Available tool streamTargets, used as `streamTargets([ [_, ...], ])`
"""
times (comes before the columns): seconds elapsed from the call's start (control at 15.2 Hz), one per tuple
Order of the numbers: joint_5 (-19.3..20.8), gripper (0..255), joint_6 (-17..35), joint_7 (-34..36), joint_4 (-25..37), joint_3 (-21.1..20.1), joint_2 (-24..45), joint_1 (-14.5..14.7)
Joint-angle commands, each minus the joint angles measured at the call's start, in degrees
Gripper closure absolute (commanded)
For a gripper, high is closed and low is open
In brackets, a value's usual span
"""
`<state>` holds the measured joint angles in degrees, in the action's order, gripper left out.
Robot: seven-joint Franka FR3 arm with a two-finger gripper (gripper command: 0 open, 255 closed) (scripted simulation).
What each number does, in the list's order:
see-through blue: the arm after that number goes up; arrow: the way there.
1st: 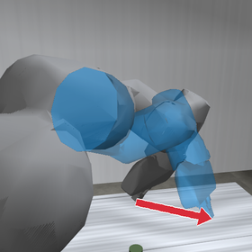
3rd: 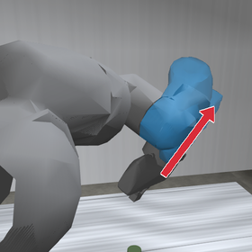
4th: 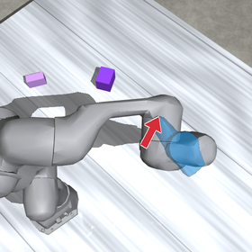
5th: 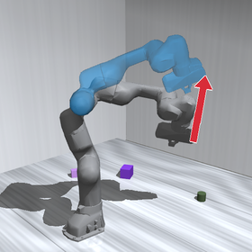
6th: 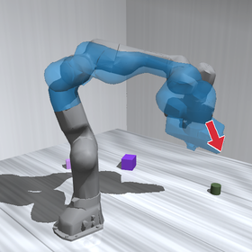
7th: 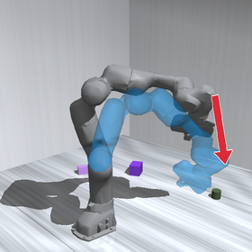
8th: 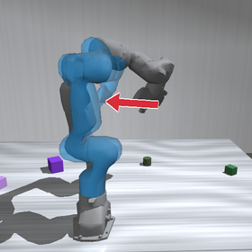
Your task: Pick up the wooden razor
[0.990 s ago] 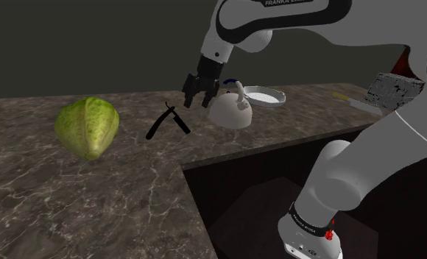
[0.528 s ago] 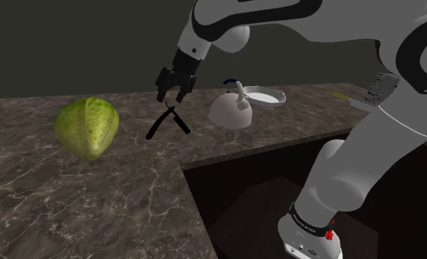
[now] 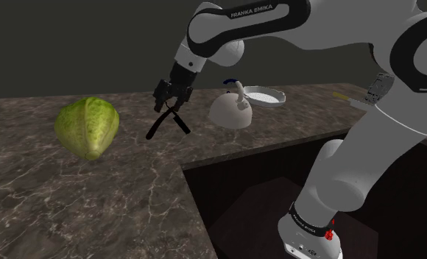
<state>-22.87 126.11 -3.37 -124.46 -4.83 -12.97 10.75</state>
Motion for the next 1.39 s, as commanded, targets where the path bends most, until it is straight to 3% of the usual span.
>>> streamTargets([
  [0.0,-0.1,0,0.4,-0.2,-0.4,0.0,0.0,0.0],
  [0.07,-0.1,255,0.5,-0.1,-0.3,0.0,0.1,0.0],
  [0.66,-0.1,255,0.4,-0.2,-0.4,0.0,0.0,0.0],
  [1.32,1.5,255,-6.8,2.4,6.1,0.3,-1.0,-0.4],
])
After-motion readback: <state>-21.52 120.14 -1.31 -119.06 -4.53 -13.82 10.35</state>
